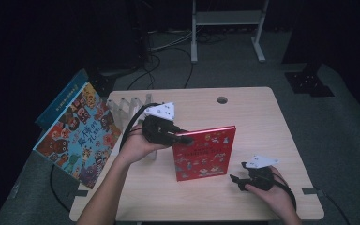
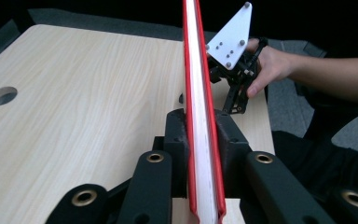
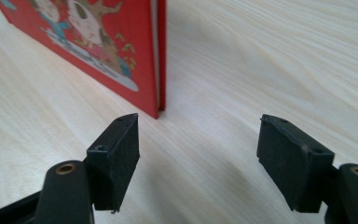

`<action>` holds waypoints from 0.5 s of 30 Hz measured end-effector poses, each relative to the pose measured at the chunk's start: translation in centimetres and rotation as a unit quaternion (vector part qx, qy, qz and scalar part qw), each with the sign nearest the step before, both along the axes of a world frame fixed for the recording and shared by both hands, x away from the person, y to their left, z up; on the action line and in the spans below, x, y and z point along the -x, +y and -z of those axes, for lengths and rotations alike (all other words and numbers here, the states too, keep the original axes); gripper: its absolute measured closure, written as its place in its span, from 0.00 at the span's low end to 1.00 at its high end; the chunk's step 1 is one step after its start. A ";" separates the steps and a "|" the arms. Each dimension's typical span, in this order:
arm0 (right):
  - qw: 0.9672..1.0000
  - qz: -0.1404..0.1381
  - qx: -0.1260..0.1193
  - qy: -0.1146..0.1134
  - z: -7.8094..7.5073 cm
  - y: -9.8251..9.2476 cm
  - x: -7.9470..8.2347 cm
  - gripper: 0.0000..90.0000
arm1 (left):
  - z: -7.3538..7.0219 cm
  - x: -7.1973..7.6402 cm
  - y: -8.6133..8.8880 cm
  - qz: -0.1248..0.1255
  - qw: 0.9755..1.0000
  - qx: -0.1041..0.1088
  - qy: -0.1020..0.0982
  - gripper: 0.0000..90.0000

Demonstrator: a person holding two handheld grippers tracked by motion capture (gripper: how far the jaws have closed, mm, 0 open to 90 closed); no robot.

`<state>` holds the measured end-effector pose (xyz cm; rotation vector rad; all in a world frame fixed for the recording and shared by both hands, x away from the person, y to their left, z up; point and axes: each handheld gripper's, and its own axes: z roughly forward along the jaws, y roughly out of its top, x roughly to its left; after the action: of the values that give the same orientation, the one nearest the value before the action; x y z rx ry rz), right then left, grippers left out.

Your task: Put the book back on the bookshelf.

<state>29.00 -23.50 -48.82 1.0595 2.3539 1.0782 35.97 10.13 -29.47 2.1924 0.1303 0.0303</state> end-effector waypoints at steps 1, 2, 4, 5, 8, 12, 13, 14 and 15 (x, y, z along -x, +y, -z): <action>1.000 0.001 0.002 0.000 0.0 -0.1 -0.1 0.32 | -0.3 0.0 -0.1 0.002 1.000 -0.007 -0.003 0.83; 1.000 0.004 0.003 0.002 0.0 -0.1 -0.2 0.32 | -0.5 -0.1 -0.3 0.002 1.000 -0.009 -0.004 0.81; 1.000 0.010 0.007 0.002 0.0 -0.3 -0.4 0.32 | -1.1 -0.2 -0.8 0.007 1.000 -0.021 -0.005 0.80; 1.000 0.010 0.007 0.003 0.0 -0.4 -0.4 0.32 | -1.4 -0.3 -1.2 0.013 0.999 -0.031 -0.007 0.79; 1.000 0.015 0.009 0.002 0.1 -0.7 -0.6 0.32 | -2.2 -0.3 -2.3 0.026 0.998 -0.051 -0.012 0.78; 1.000 0.019 0.011 0.006 0.3 -1.0 -0.8 0.32 | -2.9 -0.5 -4.0 0.037 0.996 -0.075 -0.018 0.77; 1.000 0.020 0.013 0.004 0.4 -1.1 -0.9 0.32 | -3.0 -0.6 -4.5 0.039 0.996 -0.081 -0.017 0.77; 1.000 0.023 0.012 0.007 0.4 -1.2 -1.0 0.32 | -3.1 -0.7 -4.9 0.041 0.995 -0.088 -0.018 0.77; 1.000 0.024 0.013 0.006 0.4 -1.3 -1.1 0.32 | -3.3 -0.7 -5.4 0.041 0.995 -0.094 -0.019 0.77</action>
<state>30.05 -24.77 -49.24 1.1114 2.3333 1.0238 36.72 4.73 -26.21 2.3811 0.0153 0.0393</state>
